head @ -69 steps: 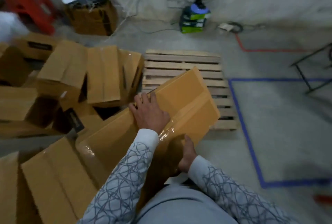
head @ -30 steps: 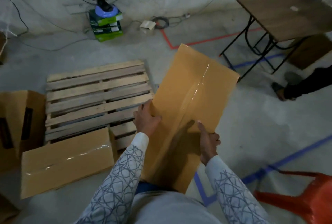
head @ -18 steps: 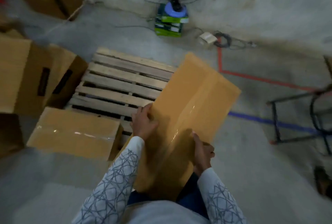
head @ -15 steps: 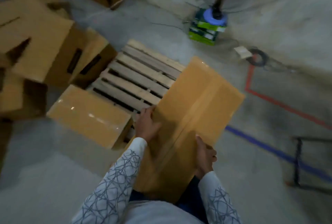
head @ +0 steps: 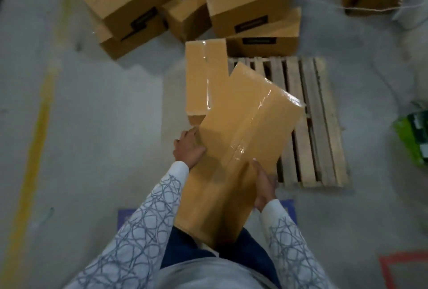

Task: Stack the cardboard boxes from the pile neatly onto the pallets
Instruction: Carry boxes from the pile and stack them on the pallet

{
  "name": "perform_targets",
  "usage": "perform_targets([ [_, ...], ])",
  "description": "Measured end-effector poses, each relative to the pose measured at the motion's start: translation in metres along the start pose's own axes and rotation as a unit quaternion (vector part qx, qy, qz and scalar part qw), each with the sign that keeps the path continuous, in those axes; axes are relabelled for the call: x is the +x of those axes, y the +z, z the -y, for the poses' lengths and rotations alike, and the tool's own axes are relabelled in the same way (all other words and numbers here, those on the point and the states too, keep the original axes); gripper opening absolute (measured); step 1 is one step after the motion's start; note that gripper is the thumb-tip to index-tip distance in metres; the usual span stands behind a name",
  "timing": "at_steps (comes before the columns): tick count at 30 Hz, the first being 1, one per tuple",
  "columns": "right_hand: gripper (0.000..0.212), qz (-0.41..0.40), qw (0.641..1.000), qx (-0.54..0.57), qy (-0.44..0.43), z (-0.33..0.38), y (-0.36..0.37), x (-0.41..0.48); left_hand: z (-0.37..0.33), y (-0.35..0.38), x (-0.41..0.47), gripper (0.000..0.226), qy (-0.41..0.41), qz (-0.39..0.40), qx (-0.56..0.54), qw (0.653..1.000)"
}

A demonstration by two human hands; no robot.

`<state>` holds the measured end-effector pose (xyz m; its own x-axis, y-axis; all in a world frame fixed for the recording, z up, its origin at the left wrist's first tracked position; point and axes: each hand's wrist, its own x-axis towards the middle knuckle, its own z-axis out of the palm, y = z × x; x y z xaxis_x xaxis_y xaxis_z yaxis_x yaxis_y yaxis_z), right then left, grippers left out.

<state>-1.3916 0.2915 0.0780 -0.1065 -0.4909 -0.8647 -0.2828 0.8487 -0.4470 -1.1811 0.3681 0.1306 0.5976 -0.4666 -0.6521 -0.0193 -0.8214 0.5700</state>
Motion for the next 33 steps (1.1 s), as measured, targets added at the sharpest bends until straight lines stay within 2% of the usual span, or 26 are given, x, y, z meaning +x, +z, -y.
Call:
perform_targets([
  [5, 0.126, 0.057, 0.996, -0.064, -0.016, -0.036, 0.003, 0.021, 0.06, 0.008, -0.008, 0.077, -0.018, -0.021, -0.062, 0.998],
  [8, 0.092, 0.07, 0.992, -0.085, -0.063, -0.053, 0.007, 0.043, 0.113, 0.036, 0.014, 0.071, -0.02, -0.03, -0.093, 0.995],
  [9, 0.09, 0.073, 0.991, -0.097, -0.062, -0.063, 0.008, 0.057, 0.13, 0.05, 0.023, 0.07, -0.028, -0.03, -0.104, 0.994],
  [12, 0.119, 0.071, 0.984, -0.154, -0.051, -0.092, 0.017, 0.115, 0.179, 0.09, 0.053, 0.065, -0.084, -0.018, -0.154, 0.984],
  [14, 0.131, 0.076, 0.979, -0.18, -0.054, -0.118, 0.021, 0.182, 0.205, 0.113, 0.073, 0.067, -0.12, -0.016, -0.185, 0.975],
  [20, 0.134, 0.111, 0.96, -0.253, -0.041, -0.137, 0.062, 0.289, 0.261, 0.161, 0.144, 0.074, -0.18, -0.027, -0.255, 0.95],
  [22, 0.12, 0.105, 0.954, -0.275, -0.049, -0.135, 0.075, 0.309, 0.277, 0.174, 0.165, 0.086, -0.19, -0.033, -0.271, 0.943],
  [25, 0.094, 0.09, 0.951, -0.293, -0.047, -0.139, 0.084, 0.336, 0.301, 0.195, 0.192, 0.09, -0.185, -0.029, -0.306, 0.933],
  [29, 0.097, 0.083, 0.946, -0.314, -0.01, -0.149, 0.085, 0.369, 0.323, 0.216, 0.214, 0.086, -0.193, 0.015, -0.323, 0.926],
  [30, 0.088, 0.089, 0.944, -0.317, 0.007, -0.147, 0.086, 0.372, 0.327, 0.219, 0.218, 0.086, -0.191, 0.028, -0.324, 0.926],
  [32, 0.058, 0.104, 0.94, -0.322, 0.032, -0.141, 0.085, 0.379, 0.334, 0.221, 0.224, 0.089, -0.193, 0.052, -0.324, 0.925],
  [33, 0.05, 0.108, 0.939, -0.325, 0.036, -0.136, 0.084, 0.38, 0.332, 0.22, 0.226, 0.089, -0.194, 0.055, -0.324, 0.924],
])
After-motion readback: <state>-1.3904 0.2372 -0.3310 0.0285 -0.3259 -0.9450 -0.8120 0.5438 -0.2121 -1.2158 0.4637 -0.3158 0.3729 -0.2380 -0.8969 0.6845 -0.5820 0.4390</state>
